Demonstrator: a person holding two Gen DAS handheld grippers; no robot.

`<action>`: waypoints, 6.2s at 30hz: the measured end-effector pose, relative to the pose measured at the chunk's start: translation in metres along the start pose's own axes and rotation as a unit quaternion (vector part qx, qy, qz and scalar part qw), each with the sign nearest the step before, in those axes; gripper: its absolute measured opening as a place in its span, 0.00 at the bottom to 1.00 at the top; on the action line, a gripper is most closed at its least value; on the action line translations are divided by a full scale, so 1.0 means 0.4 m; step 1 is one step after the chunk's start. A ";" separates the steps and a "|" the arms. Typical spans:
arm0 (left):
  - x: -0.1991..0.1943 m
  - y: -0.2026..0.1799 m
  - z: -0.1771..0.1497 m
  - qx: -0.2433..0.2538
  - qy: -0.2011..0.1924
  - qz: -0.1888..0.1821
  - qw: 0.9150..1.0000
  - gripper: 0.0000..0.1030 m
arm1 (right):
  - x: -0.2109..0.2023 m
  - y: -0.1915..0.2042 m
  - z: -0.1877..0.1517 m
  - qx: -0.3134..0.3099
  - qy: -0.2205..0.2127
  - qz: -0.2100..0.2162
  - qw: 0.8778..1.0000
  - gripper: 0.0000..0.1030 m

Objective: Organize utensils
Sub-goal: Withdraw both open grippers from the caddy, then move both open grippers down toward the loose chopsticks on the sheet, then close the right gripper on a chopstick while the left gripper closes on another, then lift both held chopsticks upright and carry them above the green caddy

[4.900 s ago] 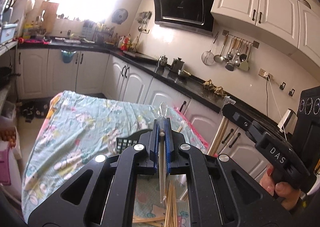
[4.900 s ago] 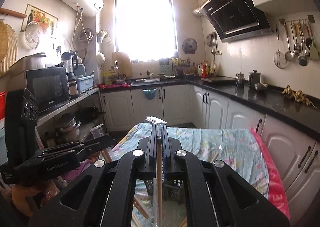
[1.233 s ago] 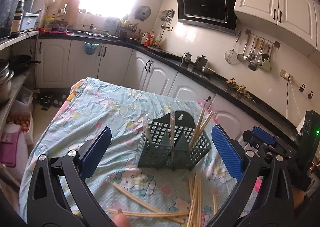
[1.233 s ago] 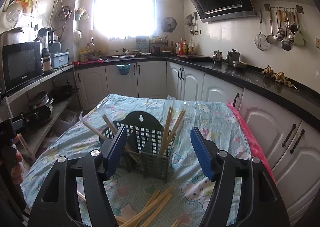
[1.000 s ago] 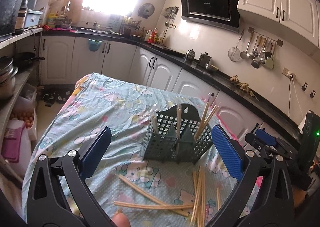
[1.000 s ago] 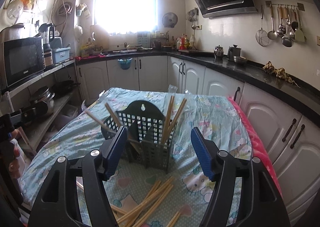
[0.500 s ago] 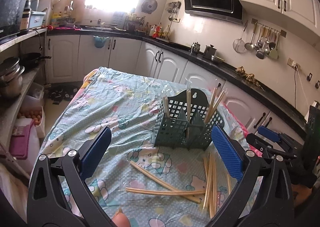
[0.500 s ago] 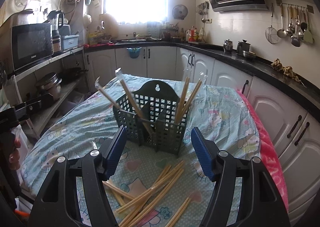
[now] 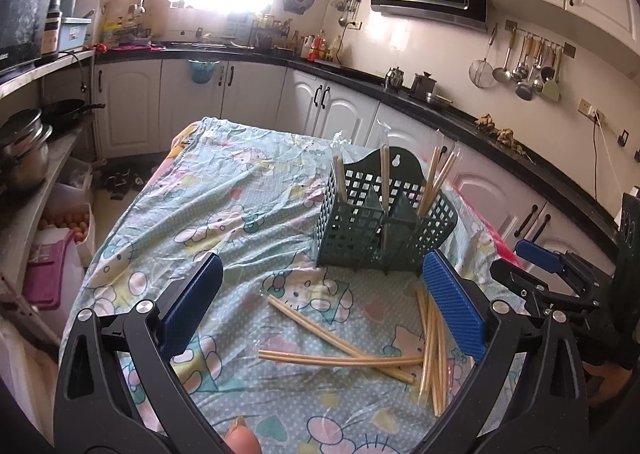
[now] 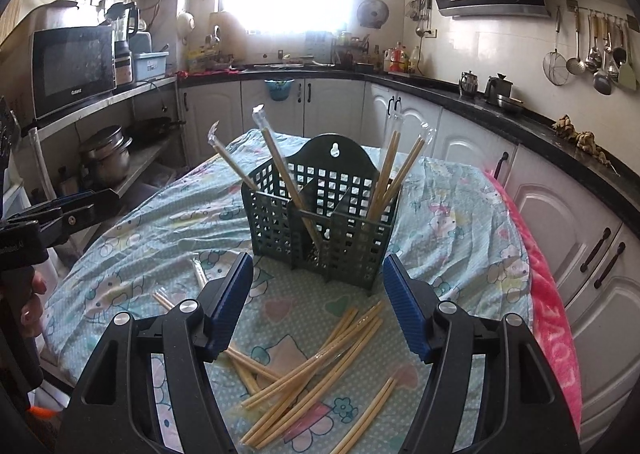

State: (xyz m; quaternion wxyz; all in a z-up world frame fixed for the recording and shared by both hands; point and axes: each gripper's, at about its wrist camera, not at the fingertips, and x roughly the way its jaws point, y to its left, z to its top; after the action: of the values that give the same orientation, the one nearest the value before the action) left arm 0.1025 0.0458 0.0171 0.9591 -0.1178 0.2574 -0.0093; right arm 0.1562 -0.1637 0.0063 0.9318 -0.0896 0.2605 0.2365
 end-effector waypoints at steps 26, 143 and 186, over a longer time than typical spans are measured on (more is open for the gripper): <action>0.109 0.031 -0.095 -0.029 0.092 0.027 0.995 0.90 | 0.110 -0.044 -0.082 0.013 0.065 -0.011 0.998 0.63; -0.006 -0.128 0.290 -0.016 -0.042 -0.168 0.985 0.02 | -0.128 -0.097 0.347 0.080 -0.108 0.117 0.984 0.01; 0.193 -0.207 0.396 0.046 -0.067 -0.081 0.993 0.02 | 0.062 -0.239 0.503 0.093 -0.131 0.073 0.984 0.01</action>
State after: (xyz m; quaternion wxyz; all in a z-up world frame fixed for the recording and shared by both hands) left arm 0.2516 -0.0056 0.1314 0.9746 -0.0943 0.1815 -0.0912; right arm 0.3105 -0.1788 0.1683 0.9423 0.0483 0.1624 0.2887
